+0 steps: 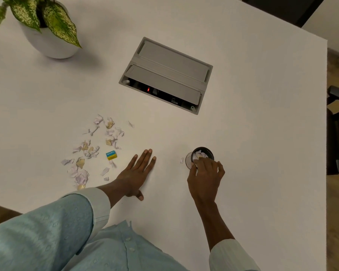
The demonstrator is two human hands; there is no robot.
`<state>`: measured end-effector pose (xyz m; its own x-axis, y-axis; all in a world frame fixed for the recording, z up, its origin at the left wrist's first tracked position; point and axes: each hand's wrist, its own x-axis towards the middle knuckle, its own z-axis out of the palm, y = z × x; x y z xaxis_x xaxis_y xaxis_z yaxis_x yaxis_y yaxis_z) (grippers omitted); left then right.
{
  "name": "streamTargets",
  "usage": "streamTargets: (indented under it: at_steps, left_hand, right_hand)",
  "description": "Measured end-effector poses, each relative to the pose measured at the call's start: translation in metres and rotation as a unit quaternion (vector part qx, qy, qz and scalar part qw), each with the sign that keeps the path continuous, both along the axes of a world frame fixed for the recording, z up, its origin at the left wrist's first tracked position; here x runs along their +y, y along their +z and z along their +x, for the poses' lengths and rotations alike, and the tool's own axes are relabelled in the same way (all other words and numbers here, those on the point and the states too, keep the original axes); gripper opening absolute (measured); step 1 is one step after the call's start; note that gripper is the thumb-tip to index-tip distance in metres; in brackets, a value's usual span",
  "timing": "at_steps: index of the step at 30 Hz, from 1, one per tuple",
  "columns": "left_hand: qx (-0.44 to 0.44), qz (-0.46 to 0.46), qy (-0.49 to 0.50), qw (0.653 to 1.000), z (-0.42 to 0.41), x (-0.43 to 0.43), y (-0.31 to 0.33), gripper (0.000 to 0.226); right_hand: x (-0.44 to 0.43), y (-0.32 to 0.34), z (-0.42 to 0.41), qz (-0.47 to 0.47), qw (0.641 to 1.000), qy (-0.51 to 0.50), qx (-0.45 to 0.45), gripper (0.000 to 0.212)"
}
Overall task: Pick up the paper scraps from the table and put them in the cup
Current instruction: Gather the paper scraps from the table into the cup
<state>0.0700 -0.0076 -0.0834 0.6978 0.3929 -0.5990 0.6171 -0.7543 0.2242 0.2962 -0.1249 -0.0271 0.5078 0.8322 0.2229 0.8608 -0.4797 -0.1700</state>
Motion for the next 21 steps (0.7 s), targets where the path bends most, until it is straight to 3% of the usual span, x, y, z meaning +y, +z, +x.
streamTargets:
  at_steps: [2,4,9,14,21]
  left_hand:
    - [0.003,0.002,0.003,1.0,0.0,-0.001,0.0,0.163]
    - [0.005,0.002,0.004,1.0,0.001,-0.001,-0.001,0.163]
    - [0.01,0.001,0.011,1.0,0.002,-0.002,-0.003,0.163]
    - [0.018,0.013,0.009,1.0,0.003,-0.003,-0.003,0.163]
    - [0.022,0.015,0.012,1.0,0.004,-0.002,-0.007,0.163]
  right_hand:
    - [0.004,0.006,-0.003,0.063,0.996,0.044,-0.038,0.015]
    - [0.011,0.011,-0.01,0.068,0.992,0.097,-0.044,0.021]
    - [0.038,0.004,-0.034,-0.197,0.957,0.211,-0.029,0.025]
    - [0.062,-0.004,-0.045,-0.358,0.913,0.193,-0.005,0.035]
    - [0.074,-0.02,-0.057,-0.406,0.905,0.126,-0.016,0.034]
